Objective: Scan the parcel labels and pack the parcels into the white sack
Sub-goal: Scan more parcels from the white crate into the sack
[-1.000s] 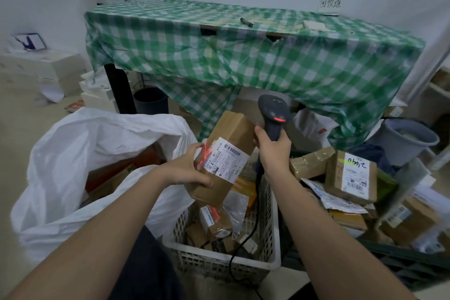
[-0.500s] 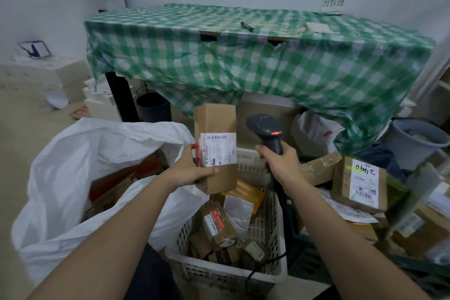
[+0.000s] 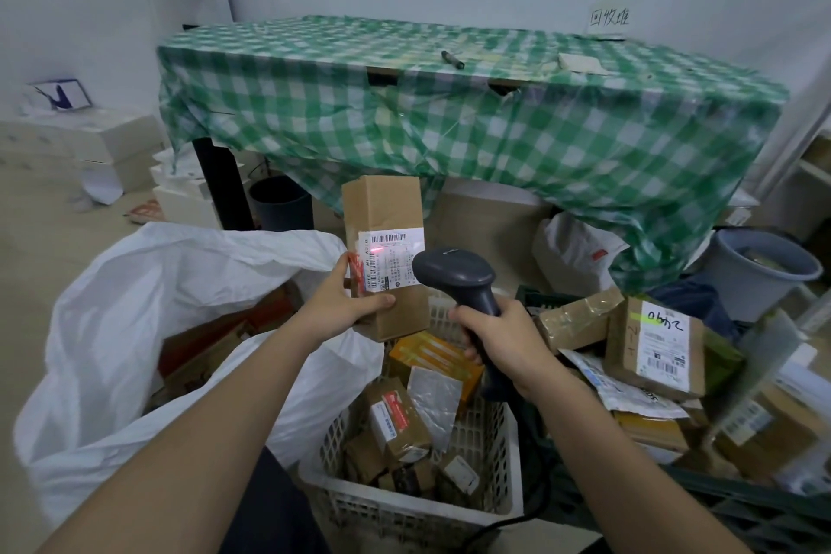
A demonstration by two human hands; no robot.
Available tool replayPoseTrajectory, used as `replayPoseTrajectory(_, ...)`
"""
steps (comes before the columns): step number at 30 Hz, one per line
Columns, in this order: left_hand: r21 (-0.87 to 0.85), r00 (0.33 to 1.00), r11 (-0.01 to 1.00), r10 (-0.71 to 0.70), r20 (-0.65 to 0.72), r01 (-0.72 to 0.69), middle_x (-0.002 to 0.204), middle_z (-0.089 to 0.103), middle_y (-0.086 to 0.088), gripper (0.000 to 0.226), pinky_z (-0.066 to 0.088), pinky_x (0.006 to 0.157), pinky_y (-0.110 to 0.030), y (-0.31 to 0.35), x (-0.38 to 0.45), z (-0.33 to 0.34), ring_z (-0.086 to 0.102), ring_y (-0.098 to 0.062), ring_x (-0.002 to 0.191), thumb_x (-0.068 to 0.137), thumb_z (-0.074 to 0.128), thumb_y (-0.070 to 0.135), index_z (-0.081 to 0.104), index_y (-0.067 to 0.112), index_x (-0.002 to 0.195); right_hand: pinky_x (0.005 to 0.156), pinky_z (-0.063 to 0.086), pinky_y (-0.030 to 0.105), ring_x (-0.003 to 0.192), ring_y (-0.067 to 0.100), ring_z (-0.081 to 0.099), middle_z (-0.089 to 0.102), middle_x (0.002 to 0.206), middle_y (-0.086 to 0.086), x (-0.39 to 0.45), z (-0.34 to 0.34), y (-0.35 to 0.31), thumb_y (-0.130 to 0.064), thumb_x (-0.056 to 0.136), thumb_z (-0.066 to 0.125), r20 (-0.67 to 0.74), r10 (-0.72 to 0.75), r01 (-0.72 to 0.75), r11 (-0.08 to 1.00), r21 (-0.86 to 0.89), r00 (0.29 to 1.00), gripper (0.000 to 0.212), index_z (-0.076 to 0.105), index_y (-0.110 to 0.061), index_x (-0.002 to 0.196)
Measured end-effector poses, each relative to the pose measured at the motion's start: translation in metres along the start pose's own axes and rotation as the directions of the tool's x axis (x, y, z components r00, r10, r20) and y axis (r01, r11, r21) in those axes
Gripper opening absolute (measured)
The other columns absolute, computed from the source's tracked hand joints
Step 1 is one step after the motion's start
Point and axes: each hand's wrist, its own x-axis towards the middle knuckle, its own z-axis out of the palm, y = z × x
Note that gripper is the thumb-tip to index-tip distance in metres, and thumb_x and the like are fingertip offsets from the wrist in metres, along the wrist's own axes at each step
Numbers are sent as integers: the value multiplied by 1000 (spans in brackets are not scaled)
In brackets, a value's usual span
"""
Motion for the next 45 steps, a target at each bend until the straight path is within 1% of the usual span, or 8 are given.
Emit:
replayPoseTrajectory(15,-3,1000,1000,0,-15,0,146,41,0,102,44,104,-50,-7,-12,-20,44,-26,131,74,81,35,14,34,150,51,41,27,51,17,50,53,59,7,-7,17,-10,-13,85,65,79,-9,4,998,59,997,13,60,-4,79)
replayPoseTrajectory(21,20,997,999,34,-66,-33,140,45,3,92,47,100,-48,-5,-23,-38,49,-25,126,78,77,30,18,33,148,51,42,27,50,16,50,56,57,5,-4,33,-15,-11,88,64,86,-27,17,994,111,996,14,66,1,94)
replayPoseTrajectory(26,96,960,987,145,-238,-126,123,56,12,75,50,91,-30,-15,-35,-96,56,-11,111,78,79,24,35,36,138,45,40,26,43,14,47,54,56,6,18,65,-22,-8,88,64,-15,-6,8,986,169,1000,7,60,-4,84)
replayPoseTrajectory(31,598,910,801,219,-352,38,136,41,-4,100,50,88,-43,-39,-36,-161,51,-28,114,77,73,46,8,38,153,41,40,23,43,13,45,53,57,5,40,99,-16,-9,89,63,-45,74,-63,976,208,996,13,57,-6,78)
replayPoseTrajectory(35,823,959,515,5,-283,240,160,3,-13,91,24,114,-54,-67,-22,-179,0,-40,146,83,57,59,2,37,152,44,40,24,45,14,47,54,58,5,51,112,-4,-12,89,64,-14,99,-95,983,159,995,13,57,-6,79)
replayPoseTrajectory(37,782,970,580,-67,-233,228,161,-5,-11,80,14,118,-51,-65,-16,-170,-6,-36,147,90,57,50,10,35,153,46,40,25,46,15,47,55,58,6,54,110,5,-12,89,64,-10,120,-117,981,153,993,14,58,-6,77)
replayPoseTrajectory(39,730,986,673,-1,-165,123,162,4,-8,71,19,118,-44,-51,-10,-150,6,-30,148,93,59,40,21,31,152,48,41,27,46,16,48,55,57,6,59,104,16,-12,88,64,-28,154,-149,978,143,988,18,58,-6,72)
replayPoseTrajectory(45,572,993,817,118,-32,-79,135,55,-5,44,51,90,-38,-26,14,-67,58,-28,112,92,61,30,54,20,134,48,40,27,47,18,49,56,57,9,65,65,65,-11,86,66,-129,278,-261,956,136,952,19,61,-4,70)
